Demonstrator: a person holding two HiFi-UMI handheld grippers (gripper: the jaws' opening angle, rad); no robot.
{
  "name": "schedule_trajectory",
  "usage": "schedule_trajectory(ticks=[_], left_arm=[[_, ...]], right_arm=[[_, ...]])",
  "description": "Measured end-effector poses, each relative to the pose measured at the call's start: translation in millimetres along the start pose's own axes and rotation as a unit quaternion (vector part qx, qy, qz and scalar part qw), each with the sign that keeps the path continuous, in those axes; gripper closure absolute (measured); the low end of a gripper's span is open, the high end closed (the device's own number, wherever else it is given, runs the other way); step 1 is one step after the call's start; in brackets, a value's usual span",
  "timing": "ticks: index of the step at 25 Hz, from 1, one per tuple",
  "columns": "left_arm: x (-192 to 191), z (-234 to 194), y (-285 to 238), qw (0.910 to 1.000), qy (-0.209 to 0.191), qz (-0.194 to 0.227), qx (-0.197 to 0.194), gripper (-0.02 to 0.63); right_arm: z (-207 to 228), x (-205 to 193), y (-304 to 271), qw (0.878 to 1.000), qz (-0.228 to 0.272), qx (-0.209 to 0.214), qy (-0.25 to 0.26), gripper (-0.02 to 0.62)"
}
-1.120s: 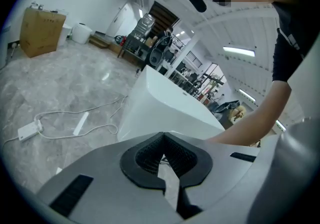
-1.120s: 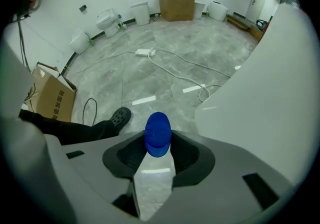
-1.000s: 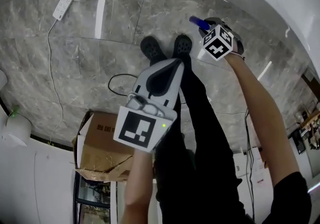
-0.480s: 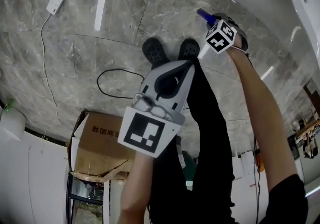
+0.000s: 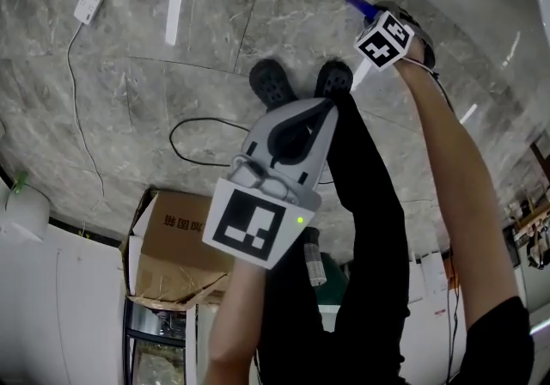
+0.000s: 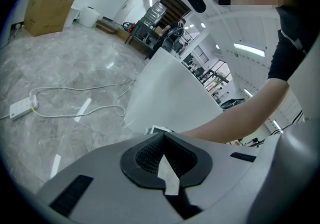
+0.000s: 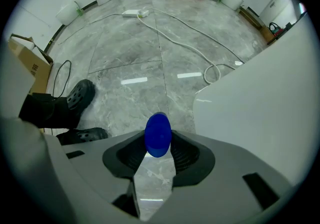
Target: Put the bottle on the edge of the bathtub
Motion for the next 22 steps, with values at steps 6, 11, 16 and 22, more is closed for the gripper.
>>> schedule_trajectory(ticks=[6,11,16,22], left_arm=[[-6,-2,-4,0.9999,0.007,-0.008,-0.007,0.598],[-8,0,-3,0.9999,0.004,-0.007,-0.011,0.598],[-7,1,-3,0.9999,0.002,-0.011,-0.01,0.598],[-1,6,-2,0.9999,0.0,-0.01,-0.012,0.598]], right_arm=[[2,0,-11,1.0,-0.008,-0.013,-0.001,0.449],[2,0,-12,1.0,-0.014,-0.028,-0.001,0.451],[-1,0,-8,0.999,-0.014,-0.029,-0.004,0.451],[3,-5,1,0.999,-0.012,-0.03,-0.009,0.466]])
Point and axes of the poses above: the fingertips, and each gripper's own axes: y backward along the fingers, z to its right, x out of its top, the point moved 10 cm from there along y, backward along the fingers, and after that the axes turned 5 degrees about -y, right-handed, at the moved point
